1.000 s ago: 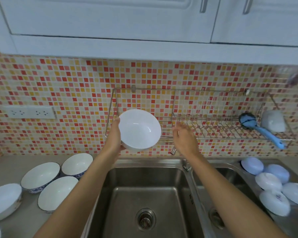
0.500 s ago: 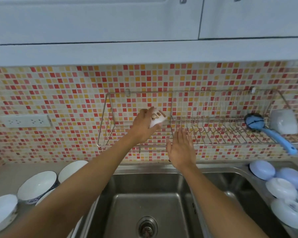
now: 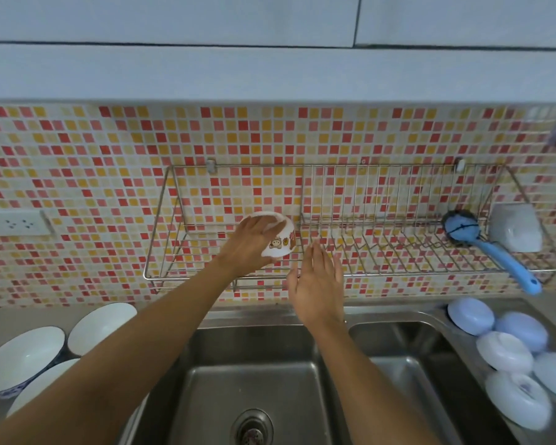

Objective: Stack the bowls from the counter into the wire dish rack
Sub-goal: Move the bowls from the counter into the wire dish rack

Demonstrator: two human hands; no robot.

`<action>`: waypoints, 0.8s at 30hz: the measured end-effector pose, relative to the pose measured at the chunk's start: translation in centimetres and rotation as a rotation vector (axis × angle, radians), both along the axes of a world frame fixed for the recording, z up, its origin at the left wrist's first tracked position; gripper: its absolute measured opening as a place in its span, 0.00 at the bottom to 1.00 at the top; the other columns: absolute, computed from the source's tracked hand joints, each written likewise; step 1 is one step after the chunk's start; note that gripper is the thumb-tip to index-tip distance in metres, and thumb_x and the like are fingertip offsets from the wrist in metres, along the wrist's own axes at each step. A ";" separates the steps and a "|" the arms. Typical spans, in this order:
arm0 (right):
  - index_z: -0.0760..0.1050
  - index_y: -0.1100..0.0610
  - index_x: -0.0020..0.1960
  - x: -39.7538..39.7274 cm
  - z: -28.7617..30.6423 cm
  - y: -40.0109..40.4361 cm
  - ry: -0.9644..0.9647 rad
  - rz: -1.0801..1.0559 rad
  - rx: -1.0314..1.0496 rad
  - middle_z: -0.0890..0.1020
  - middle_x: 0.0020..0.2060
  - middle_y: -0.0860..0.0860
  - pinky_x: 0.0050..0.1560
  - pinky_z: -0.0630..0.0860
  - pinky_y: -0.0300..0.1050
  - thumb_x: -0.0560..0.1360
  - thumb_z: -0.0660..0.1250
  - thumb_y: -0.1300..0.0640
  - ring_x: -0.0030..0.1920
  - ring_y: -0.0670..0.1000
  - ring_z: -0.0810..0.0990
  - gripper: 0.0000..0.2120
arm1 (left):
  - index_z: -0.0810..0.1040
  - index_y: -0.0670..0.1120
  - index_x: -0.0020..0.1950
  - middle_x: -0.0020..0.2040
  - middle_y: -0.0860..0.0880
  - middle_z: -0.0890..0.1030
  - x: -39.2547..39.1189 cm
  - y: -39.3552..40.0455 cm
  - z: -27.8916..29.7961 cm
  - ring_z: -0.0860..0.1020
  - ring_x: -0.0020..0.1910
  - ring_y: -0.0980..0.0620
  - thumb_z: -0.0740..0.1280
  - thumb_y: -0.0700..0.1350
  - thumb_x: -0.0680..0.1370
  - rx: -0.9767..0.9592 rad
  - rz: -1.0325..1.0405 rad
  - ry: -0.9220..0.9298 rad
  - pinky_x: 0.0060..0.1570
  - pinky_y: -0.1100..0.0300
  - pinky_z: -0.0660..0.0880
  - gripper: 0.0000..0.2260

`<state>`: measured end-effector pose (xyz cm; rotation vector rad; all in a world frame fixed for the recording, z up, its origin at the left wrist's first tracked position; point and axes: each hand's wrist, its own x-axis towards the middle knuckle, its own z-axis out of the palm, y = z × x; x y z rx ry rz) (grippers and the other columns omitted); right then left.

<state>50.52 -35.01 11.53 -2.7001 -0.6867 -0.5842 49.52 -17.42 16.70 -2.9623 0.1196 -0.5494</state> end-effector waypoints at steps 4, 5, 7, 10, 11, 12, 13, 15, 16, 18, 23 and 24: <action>0.61 0.57 0.75 -0.1 -0.4 0.2 -0.045 -0.026 0.023 0.65 0.75 0.55 0.75 0.42 0.52 0.80 0.48 0.43 0.75 0.54 0.62 0.29 | 0.58 0.49 0.77 0.73 0.45 0.64 0.7 0.1 -0.7 0.61 0.72 0.43 0.73 0.54 0.70 -0.028 0.004 0.015 0.72 0.46 0.56 0.40; 0.63 0.58 0.74 -0.1 -0.4 0.2 -0.058 -0.034 0.027 0.67 0.74 0.55 0.75 0.45 0.53 0.80 0.49 0.44 0.74 0.55 0.64 0.28 | 0.58 0.50 0.77 0.73 0.46 0.64 0.9 0.2 -0.9 0.61 0.72 0.43 0.74 0.54 0.69 -0.043 0.008 0.023 0.72 0.46 0.56 0.41; 0.67 0.59 0.72 -0.2 -0.6 0.3 -0.082 -0.054 0.041 0.71 0.71 0.56 0.76 0.49 0.55 0.79 0.51 0.44 0.73 0.56 0.67 0.28 | 0.58 0.52 0.76 0.73 0.46 0.64 1.2 0.7 -1.3 0.61 0.72 0.43 0.75 0.56 0.67 -0.093 0.015 0.028 0.72 0.46 0.58 0.42; 0.68 0.61 0.72 -0.2 -0.7 0.4 -0.097 -0.073 0.042 0.71 0.71 0.57 0.77 0.50 0.56 0.79 0.52 0.45 0.72 0.56 0.68 0.28 | 0.58 0.55 0.76 0.74 0.48 0.62 1.5 1.2 -1.9 0.59 0.73 0.44 0.75 0.58 0.67 -0.183 0.012 0.042 0.72 0.46 0.55 0.42; 0.67 0.61 0.72 -0.2 -0.7 0.4 -0.096 -0.072 0.040 0.71 0.71 0.58 0.77 0.50 0.56 0.79 0.51 0.46 0.72 0.56 0.67 0.28 | 0.59 0.56 0.76 0.75 0.49 0.62 1.5 1.2 -2.0 0.59 0.74 0.44 0.74 0.58 0.68 -0.212 0.006 0.055 0.72 0.46 0.54 0.41; 0.67 0.62 0.72 -0.2 -0.8 0.4 -0.097 -0.070 0.039 0.71 0.71 0.58 0.77 0.51 0.57 0.79 0.51 0.46 0.72 0.56 0.68 0.28 | 0.59 0.56 0.76 0.75 0.50 0.62 1.5 1.2 -2.0 0.58 0.74 0.45 0.73 0.58 0.69 -0.235 -0.002 0.070 0.72 0.45 0.54 0.39; 0.67 0.62 0.72 -0.2 -0.8 0.4 -0.101 -0.070 0.037 0.71 0.70 0.58 0.77 0.52 0.58 0.79 0.51 0.46 0.72 0.56 0.68 0.28 | 0.60 0.56 0.76 0.75 0.50 0.63 1.4 1.2 -2.0 0.59 0.74 0.45 0.72 0.57 0.70 -0.253 -0.012 0.076 0.72 0.45 0.55 0.37; 0.67 0.62 0.72 -0.2 -0.8 0.5 -0.107 -0.070 0.034 0.72 0.70 0.58 0.77 0.52 0.57 0.79 0.51 0.47 0.72 0.56 0.68 0.27 | 0.60 0.55 0.76 0.75 0.49 0.65 1.3 1.0 -1.9 0.61 0.73 0.44 0.71 0.56 0.72 -0.315 -0.034 0.059 0.72 0.45 0.57 0.35; 0.68 0.62 0.71 -0.1 -0.8 0.5 -0.109 -0.070 0.038 0.72 0.70 0.58 0.77 0.51 0.57 0.79 0.51 0.47 0.72 0.56 0.68 0.27 | 0.60 0.53 0.76 0.74 0.48 0.66 1.1 0.8 -1.8 0.63 0.73 0.44 0.70 0.56 0.74 -0.371 -0.045 0.035 0.71 0.45 0.59 0.34; 0.68 0.61 0.71 -0.1 -0.8 0.4 -0.110 -0.070 0.044 0.72 0.70 0.58 0.77 0.50 0.56 0.80 0.50 0.46 0.72 0.55 0.68 0.27 | 0.63 0.49 0.75 0.72 0.46 0.70 0.6 0.5 -1.1 0.67 0.70 0.44 0.66 0.54 0.77 -0.469 -0.051 -0.062 0.70 0.48 0.62 0.28; 0.70 0.61 0.70 -0.2 -0.8 0.3 -0.130 -0.047 0.062 0.74 0.69 0.57 0.76 0.53 0.58 0.80 0.49 0.46 0.71 0.55 0.69 0.27 | 0.73 0.46 0.69 0.69 0.44 0.74 -2.2 -0.3 -0.8 0.71 0.68 0.42 0.57 0.48 0.81 -0.400 0.039 -0.187 0.68 0.49 0.66 0.17; 0.71 0.62 0.69 -0.2 -0.8 0.3 -0.141 -0.045 0.061 0.74 0.68 0.57 0.76 0.54 0.59 0.80 0.49 0.46 0.71 0.55 0.69 0.27 | 0.71 0.46 0.71 0.71 0.44 0.72 -2.7 -0.5 -1.2 0.69 0.70 0.43 0.55 0.50 0.82 -0.381 0.062 -0.134 0.70 0.49 0.64 0.19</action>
